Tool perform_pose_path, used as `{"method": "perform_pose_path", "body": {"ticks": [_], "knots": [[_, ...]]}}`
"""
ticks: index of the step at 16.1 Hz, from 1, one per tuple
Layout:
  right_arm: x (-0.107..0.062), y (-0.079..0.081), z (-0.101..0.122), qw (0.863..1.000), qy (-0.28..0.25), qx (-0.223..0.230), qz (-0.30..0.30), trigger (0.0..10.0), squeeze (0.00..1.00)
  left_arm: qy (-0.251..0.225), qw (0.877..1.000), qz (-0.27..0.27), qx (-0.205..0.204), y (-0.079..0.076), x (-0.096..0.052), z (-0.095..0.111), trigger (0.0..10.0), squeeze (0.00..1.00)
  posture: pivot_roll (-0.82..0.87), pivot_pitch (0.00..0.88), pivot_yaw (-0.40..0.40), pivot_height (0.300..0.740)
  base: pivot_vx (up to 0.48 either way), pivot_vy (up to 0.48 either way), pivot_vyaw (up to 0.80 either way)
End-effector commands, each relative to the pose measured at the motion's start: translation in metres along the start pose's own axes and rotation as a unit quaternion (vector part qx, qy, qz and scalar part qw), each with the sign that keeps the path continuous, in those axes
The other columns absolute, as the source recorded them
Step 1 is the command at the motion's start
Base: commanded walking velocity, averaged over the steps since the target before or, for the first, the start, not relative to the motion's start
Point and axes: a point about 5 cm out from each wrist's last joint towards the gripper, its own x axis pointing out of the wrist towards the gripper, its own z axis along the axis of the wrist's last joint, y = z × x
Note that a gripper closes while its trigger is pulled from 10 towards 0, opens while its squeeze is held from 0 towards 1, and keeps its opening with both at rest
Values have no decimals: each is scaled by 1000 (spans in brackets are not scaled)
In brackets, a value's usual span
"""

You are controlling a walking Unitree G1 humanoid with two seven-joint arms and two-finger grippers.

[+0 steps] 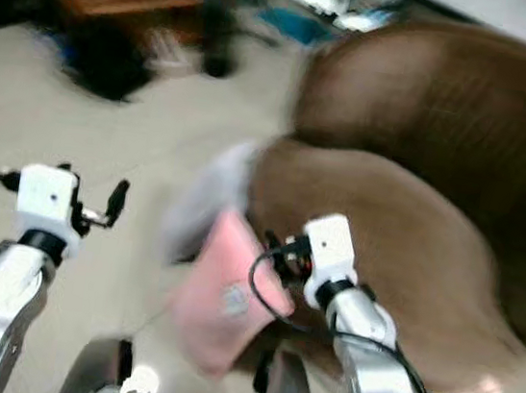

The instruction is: Move the pillow to the sofa from floor

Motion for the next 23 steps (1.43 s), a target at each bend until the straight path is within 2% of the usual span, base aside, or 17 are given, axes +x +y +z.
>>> {"method": "perform_pose_path", "body": {"ticks": [1,5,6,9,11,15,18,19,20,21,23], "knots": [[-2,-3,-3,1000,6,3,-6,10000,0,-1,1000,-13,0,-8,-1,0,10000,0,-37,22,-56,577,315,0,0],[-2,-3,-6,1000,11,1,1,10000,0,-2,1000,-15,0,-8,-3,1,10000,0,-37,12,-55,577,0,0,0],[-2,0,-8,1000,18,0,19,10000,0,-2,1000,-13,0,-8,-3,0,10000,0,-38,10,-55,577,0,0,0],[-1,3,-10,999,20,5,38,10000,0,-3,1000,-13,5,-7,-5,-1,10000,0,-37,5,-57,552,0,0,0],[6,7,-14,999,26,2,47,10000,0,8,999,-29,30,-7,-8,-9,10000,0,-33,5,-57,527,0,0,0],[21,18,-20,997,34,2,71,10000,0,19,999,-25,35,-1,-15,-17,10000,0,-26,23,-50,482,0,0,0],[32,29,-30,994,56,14,87,10000,0,28,998,-37,39,-2,-17,-24,10000,0,-11,56,-50,478,0,0,0],[39,35,-39,993,73,24,85,10000,0,32,997,-57,44,-5,-19,-30,10000,0,7,78,-56,478,0,0,0],[44,40,-48,993,84,39,70,10000,478,38,995,-83,41,-7,-23,-34,10000,0,25,112,-55,478,0,0,0],[49,41,-56,993,95,63,44,10000,1000,39,994,-87,47,-4,-23,-35,10000,0,38,138,-50,478,0,0,0],[59,41,-61,991,104,82,14,10000,1000,38,994,-89,51,5,-22,-27,10000,0,74,191,-12,478,0,0,0]]}}
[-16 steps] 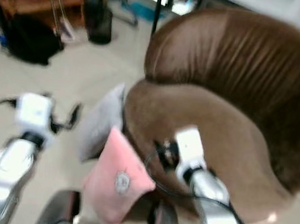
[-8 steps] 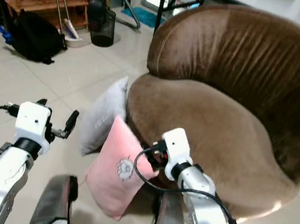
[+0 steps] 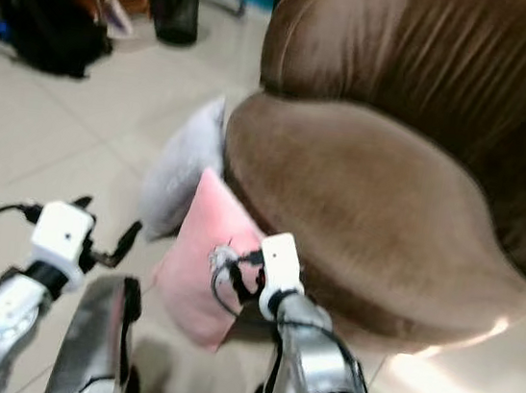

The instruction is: Move the pillow to the sofa from floor

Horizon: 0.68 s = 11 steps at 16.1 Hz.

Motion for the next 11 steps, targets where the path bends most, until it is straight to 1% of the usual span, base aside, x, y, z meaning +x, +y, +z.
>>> {"method": "perform_pose_path", "body": {"ticks": [1,2,4,5,6,8,9,11], "knots": [[4,-5,2,1000,-8,1,-22,10000,1000,-14,1000,-10,3,7,-1,12,10000,0,78,196,-9,478,0,0,0],[13,-6,9,999,-16,7,-38,10000,1000,-22,999,-36,14,14,-8,20,10000,0,117,235,9,478,0,0,0],[17,-8,13,998,-22,7,-53,10000,1000,-27,998,-58,17,17,-15,25,10000,0,150,245,18,478,0,0,0],[22,-15,19,996,-31,14,-79,10000,1000,-36,994,-100,16,14,-20,35,10000,0,190,265,36,478,0,0,0],[24,-18,23,995,-36,10,-96,10000,1000,-39,991,-129,15,13,-25,40,10000,0,203,277,47,478,0,0,0],[27,-26,26,993,-33,-1,-113,10000,1000,-22,985,-170,20,14,-33,42,10000,0,217,282,70,478,0,0,0],[28,-25,24,994,-25,-5,-110,10000,1000,-17,983,-183,21,15,-39,43,10000,0,221,282,77,478,0,0,0],[30,-26,24,993,-23,1,-114,10000,1000,-9,982,-186,24,20,-41,42,10000,0,233,290,96,478,0,0,0]]}}
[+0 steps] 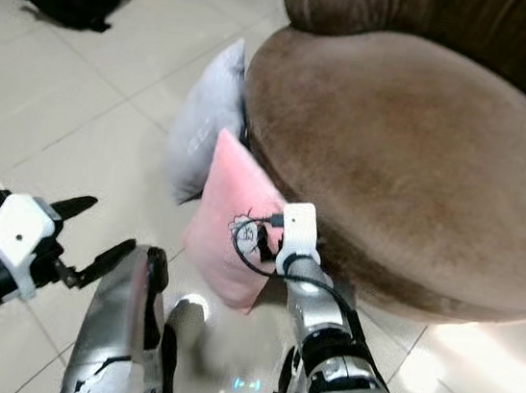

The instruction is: Move the pillow to the sofa from floor

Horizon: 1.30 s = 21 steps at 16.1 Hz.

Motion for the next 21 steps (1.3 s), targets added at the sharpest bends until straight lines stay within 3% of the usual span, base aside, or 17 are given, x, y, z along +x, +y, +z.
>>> {"method": "perform_pose_path", "body": {"ticks": [1,3,4,5,8,9,10,21], "knots": [[2,6,0,1000,7,-3,6,10000,1000,4,1000,-12,4,2,-6,5,10000,0,243,300,104,478,0,0,0],[4,8,2,1000,8,-11,-6,10000,1000,13,1000,-18,5,5,-10,5,10000,0,278,318,116,478,0,0,0],[5,7,5,1000,-1,-18,-20,10000,663,19,1000,-18,7,7,-11,3,10000,0,281,318,116,478,0,0,0],[6,7,9,999,-12,-16,-30,10000,0,26,1000,-14,7,11,-13,-4,10000,0,293,310,118,478,0,0,0],[8,13,17,999,-27,-31,-27,10000,0,47,999,-11,-2,12,-9,-26,10000,0,295,332,122,478,0,0,0],[8,20,15,999,-23,-40,-4,4667,0,52,999,-15,-4,9,-7,-32,10000,0,293,335,120,478,0,0,0],[8,26,13,998,-26,-46,17,0,0,53,998,-17,-8,5,-4,-36,10000,0,288,328,118,478,0,0,0],[8,30,14,998,-30,-48,37,0,0,40,999,-19,-1,11,-2,-26,10000,0,281,322,118,478,0,0,0]]}}
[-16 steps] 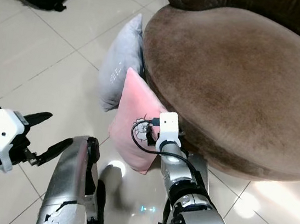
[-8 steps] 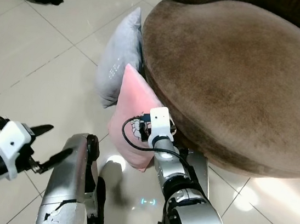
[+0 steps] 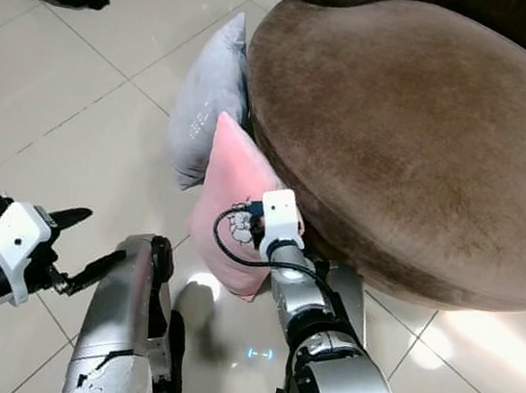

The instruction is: Move the pillow to the sofa from floor

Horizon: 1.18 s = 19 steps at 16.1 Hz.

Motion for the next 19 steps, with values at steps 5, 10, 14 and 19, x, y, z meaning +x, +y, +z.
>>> {"method": "perform_pose_path", "body": {"ticks": [5,10,14,19], "knots": [[-2,8,-7,1000,11,-1,21,0,0,9,1000,0,-2,-2,-3,-3,10000,0,279,322,116,478,0,0,0],[-3,11,-9,999,13,2,30,0,0,12,1000,-1,-2,-2,-2,-5,10000,0,276,308,116,478,0,0,0],[-4,25,-6,996,-10,12,85,0,0,10,1000,2,-6,-2,6,-10,10000,0,242,272,101,478,0,0,0],[-14,45,16,976,-107,40,184,0,0,-8,1000,-18,-8,-6,17,-19,10000,0,109,162,68,478,0,0,0]]}}
